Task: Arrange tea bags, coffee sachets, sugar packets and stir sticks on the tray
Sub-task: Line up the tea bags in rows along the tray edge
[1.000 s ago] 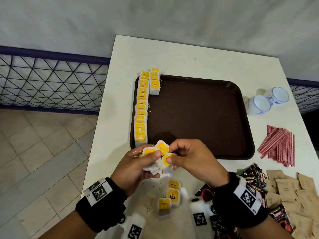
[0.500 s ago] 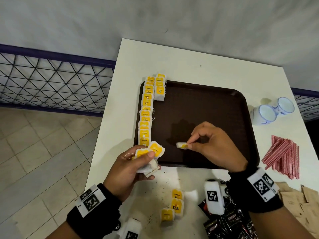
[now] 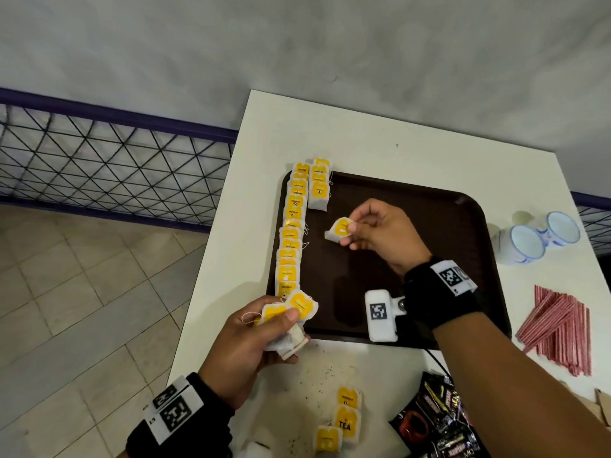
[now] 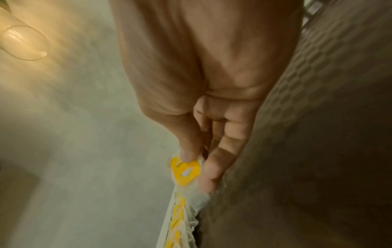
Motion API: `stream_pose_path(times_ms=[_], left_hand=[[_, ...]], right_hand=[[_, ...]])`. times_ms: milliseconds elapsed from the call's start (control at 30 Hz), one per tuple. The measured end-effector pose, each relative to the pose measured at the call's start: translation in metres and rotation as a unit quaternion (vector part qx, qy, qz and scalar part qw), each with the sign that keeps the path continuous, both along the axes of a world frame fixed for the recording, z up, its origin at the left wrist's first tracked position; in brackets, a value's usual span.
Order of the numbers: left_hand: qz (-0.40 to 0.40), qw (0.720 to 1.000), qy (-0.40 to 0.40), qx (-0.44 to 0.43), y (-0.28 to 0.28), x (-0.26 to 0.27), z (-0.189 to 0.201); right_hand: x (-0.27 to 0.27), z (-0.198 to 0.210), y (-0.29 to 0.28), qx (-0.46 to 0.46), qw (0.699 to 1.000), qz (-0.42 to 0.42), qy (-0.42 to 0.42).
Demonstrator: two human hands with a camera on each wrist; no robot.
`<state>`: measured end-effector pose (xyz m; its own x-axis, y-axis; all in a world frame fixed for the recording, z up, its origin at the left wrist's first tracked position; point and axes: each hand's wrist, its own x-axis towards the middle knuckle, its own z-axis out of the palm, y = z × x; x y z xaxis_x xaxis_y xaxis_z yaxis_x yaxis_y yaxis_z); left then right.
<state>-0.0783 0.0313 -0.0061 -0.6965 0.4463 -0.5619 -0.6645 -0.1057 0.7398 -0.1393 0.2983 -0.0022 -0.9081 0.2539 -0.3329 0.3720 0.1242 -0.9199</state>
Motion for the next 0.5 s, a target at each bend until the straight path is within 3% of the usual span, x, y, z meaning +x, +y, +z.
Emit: stream_pose_path(times_ms=[300, 500], left_hand=[[0.015, 1.0, -0.005, -0.005, -0.008, -0.008, -0.003], [0.013, 1.0, -0.006, 0.003, -0.008, -0.011, -0.005]], right_hand=[[-0.055, 0.007, -0.006, 0.056, 0.986, 0.099, -0.124], [-0.076, 0.003, -0.011, 0.125, 0.98, 0.091, -0.128]])
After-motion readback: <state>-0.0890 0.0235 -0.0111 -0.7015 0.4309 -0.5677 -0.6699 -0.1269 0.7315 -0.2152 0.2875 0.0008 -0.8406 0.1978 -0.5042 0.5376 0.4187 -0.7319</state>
